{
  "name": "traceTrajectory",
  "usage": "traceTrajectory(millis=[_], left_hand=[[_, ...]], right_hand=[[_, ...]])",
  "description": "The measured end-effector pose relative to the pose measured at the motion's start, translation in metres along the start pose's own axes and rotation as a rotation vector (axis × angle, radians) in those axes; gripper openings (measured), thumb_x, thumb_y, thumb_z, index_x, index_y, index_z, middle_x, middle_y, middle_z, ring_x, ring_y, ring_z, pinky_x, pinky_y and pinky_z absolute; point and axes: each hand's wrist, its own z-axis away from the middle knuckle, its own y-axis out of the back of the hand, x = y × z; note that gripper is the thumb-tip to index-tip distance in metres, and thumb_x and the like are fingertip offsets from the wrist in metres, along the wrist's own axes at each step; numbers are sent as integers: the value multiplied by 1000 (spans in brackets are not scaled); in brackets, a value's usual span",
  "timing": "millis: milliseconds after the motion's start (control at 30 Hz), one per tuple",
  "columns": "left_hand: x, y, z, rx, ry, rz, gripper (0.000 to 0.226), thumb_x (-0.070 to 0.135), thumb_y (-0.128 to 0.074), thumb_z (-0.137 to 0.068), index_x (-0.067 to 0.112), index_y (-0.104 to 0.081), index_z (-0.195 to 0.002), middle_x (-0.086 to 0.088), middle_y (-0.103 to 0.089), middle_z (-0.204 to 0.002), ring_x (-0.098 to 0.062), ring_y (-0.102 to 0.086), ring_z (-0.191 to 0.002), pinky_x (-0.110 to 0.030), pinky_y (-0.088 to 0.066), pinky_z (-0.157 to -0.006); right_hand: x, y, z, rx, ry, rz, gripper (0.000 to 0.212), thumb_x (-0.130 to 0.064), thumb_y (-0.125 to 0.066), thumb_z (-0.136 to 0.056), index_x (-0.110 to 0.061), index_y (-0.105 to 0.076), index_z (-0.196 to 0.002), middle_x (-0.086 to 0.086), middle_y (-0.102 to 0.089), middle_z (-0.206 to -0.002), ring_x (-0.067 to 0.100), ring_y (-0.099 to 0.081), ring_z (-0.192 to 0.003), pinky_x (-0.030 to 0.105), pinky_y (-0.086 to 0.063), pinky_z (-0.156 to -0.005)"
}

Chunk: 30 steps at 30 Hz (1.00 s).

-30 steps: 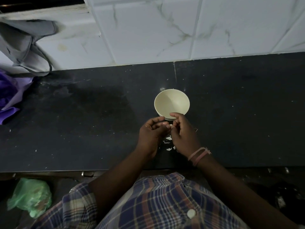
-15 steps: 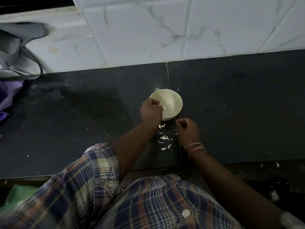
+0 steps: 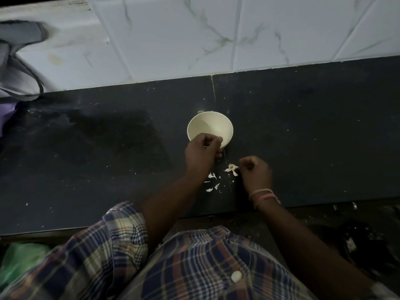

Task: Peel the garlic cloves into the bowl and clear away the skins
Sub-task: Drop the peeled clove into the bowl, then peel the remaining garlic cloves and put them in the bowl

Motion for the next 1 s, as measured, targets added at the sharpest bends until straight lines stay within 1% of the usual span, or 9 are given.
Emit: traceTrajectory(millis=[67,167,300,367,467,600,733,867,1000], left_hand=[[-10,0,6,-39,16,-17,9,13,-70,-90,13,-69,-82,-4,-72,-68,-16,-71,-64,-32,-61,-62],[-26,0,8,-105,124,-49,14,5,-62,-93,12,-69,-83,-4,-70,-72,-15,-66,-62,-28,-55,-57],[-38,-3,12,-141,275,-68,16,2,-56,-96,8,-68,-88,-9,-65,-71,-15,-58,-54,-26,-52,-52],[-39,-4,14,-174,308,-66,16,-1,-55,-95,8,-67,-89,-9,-64,-71,-15,-57,-54,-26,-51,-51],[-44,-6,16,-241,319,-127,17,-3,-58,-91,10,-69,-88,-10,-65,-70,-15,-59,-57,-26,-53,-55],[-49,-9,19,-246,327,-99,12,2,-64,-91,9,-74,-92,-6,-69,-70,-15,-62,-59,-25,-53,-58],[-44,-10,25,-250,342,48,6,4,-72,-89,9,-75,-87,-8,-71,-73,-12,-65,-62,-23,-55,-62],[-39,-7,28,-234,338,165,9,0,-66,-91,-1,-74,-95,-15,-72,-81,-14,-69,-66,-21,-57,-61],[-35,0,32,-243,355,292,10,0,-64,-92,2,-74,-91,-15,-74,-85,-18,-72,-73,-24,-57,-66]], right_hand=[[0,-2,3,-33,103,142,13,-4,-67,-84,-14,-73,-90,6,-74,-89,22,-69,-85,29,-52,-78],[0,-4,-1,-64,216,280,15,0,-62,-82,-9,-72,-88,11,-70,-91,28,-64,-88,34,-47,-77],[6,-5,-10,-200,289,497,8,-7,-63,-84,-9,-71,-85,14,-65,-90,35,-59,-86,38,-45,-75],[11,-8,-11,-234,313,520,8,-7,-62,-86,-6,-71,-86,16,-64,-90,36,-59,-86,39,-46,-76],[12,-7,-10,-227,261,439,7,-8,-63,-87,-8,-71,-85,15,-65,-89,34,-60,-86,37,-44,-76],[6,0,-4,-176,221,312,7,-8,-64,-88,-12,-70,-87,9,-67,-89,25,-60,-88,33,-44,-77],[-2,1,12,-137,101,132,8,-11,-65,-87,-13,-72,-91,2,-70,-89,18,-65,-86,32,-51,-79],[-12,-3,22,-103,19,-40,4,-15,-68,-89,-14,-72,-90,-3,-69,-81,11,-65,-77,27,-53,-73],[-18,-7,22,-120,21,-135,8,-13,-65,-91,-14,-73,-91,-5,-70,-81,-1,-64,-74,12,-50,-67]])
